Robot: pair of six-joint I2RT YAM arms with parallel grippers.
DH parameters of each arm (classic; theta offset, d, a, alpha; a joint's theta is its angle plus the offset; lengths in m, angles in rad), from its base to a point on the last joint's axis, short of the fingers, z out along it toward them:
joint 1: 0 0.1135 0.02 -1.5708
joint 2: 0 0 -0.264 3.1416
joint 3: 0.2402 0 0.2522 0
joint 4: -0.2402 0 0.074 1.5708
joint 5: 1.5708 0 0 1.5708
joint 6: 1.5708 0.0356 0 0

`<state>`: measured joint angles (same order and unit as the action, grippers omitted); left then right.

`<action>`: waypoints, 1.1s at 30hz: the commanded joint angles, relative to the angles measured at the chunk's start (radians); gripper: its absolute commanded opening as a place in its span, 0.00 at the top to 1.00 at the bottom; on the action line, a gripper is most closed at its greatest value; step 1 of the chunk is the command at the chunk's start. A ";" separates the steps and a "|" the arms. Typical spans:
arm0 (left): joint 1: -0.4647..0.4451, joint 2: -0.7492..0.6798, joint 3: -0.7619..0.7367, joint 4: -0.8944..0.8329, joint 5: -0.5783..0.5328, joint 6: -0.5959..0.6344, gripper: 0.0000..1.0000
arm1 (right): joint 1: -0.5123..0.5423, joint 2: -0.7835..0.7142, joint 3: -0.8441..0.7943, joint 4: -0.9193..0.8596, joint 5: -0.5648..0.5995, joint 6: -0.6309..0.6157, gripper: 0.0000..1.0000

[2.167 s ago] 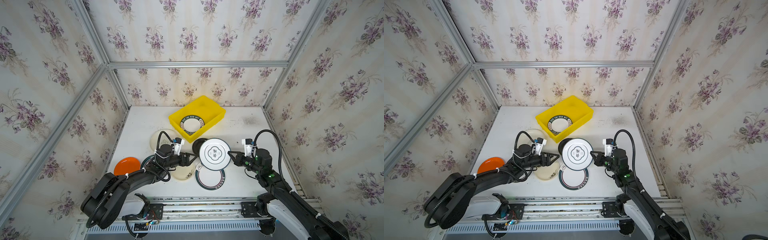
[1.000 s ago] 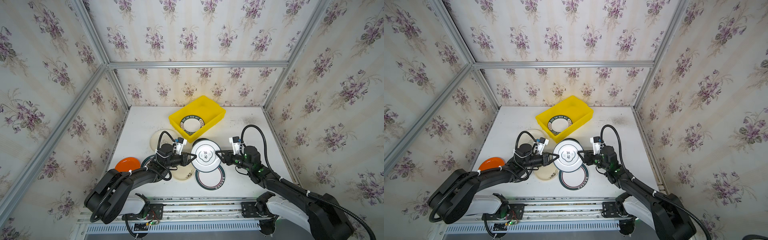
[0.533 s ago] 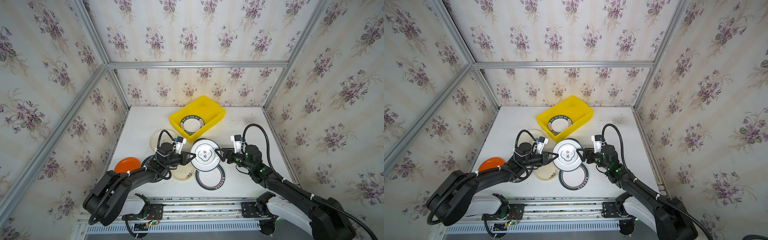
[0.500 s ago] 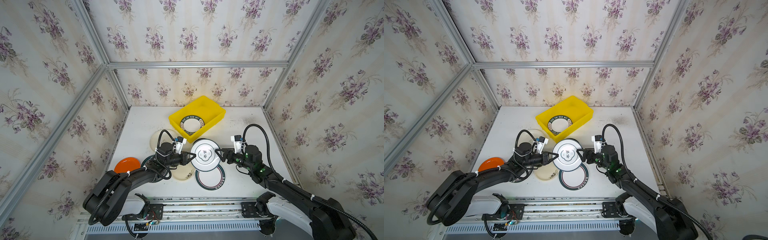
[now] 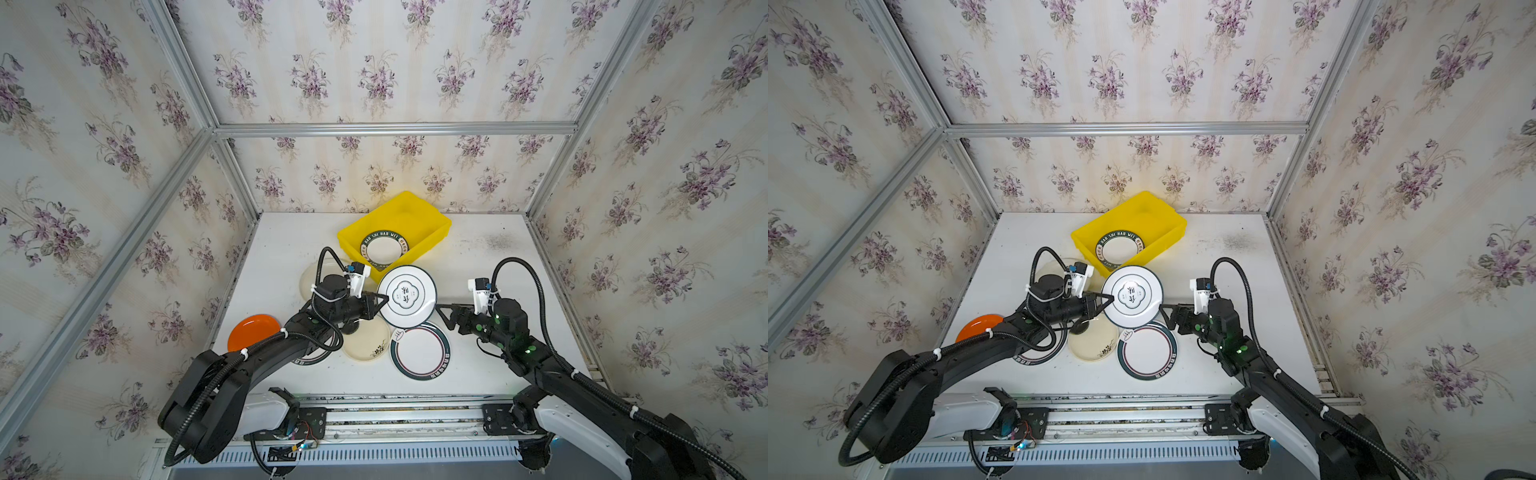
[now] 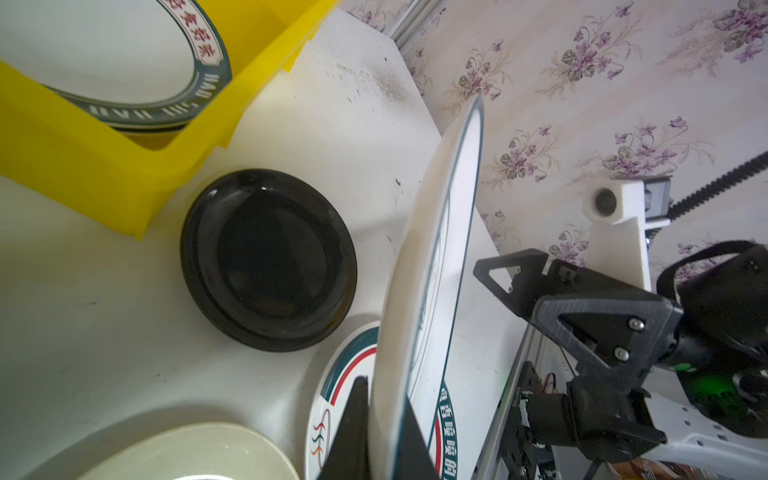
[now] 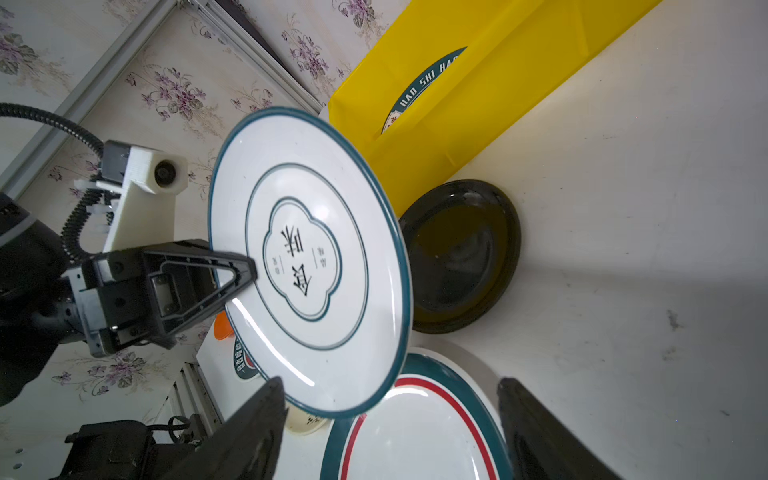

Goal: Place the plates into the plastic bin on the countertop
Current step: 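Carry the plate into the bin with the left gripper while the right arm draws back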

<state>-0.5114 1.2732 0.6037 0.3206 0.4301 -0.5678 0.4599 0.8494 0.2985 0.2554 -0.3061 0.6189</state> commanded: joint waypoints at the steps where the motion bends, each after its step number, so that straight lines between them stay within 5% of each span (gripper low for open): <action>1: 0.008 -0.003 0.087 -0.108 -0.122 0.109 1.00 | 0.000 -0.012 -0.007 -0.003 0.013 -0.023 0.16; 5: 0.049 0.001 0.179 -0.224 -0.325 0.167 1.00 | 0.000 -0.012 -0.001 0.013 -0.023 0.015 0.15; 19: 0.116 0.255 0.541 -0.327 -0.509 0.227 1.00 | 0.000 -0.024 -0.038 0.028 -0.075 0.060 0.12; 33: 0.123 0.541 0.848 -0.429 -0.575 0.328 1.00 | 0.000 -0.218 -0.035 -0.146 -0.019 0.134 0.13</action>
<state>-0.3904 1.7912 1.4170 -0.1036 -0.1177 -0.2710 0.4599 0.6556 0.2604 0.1356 -0.3584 0.7334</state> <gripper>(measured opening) 0.097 0.867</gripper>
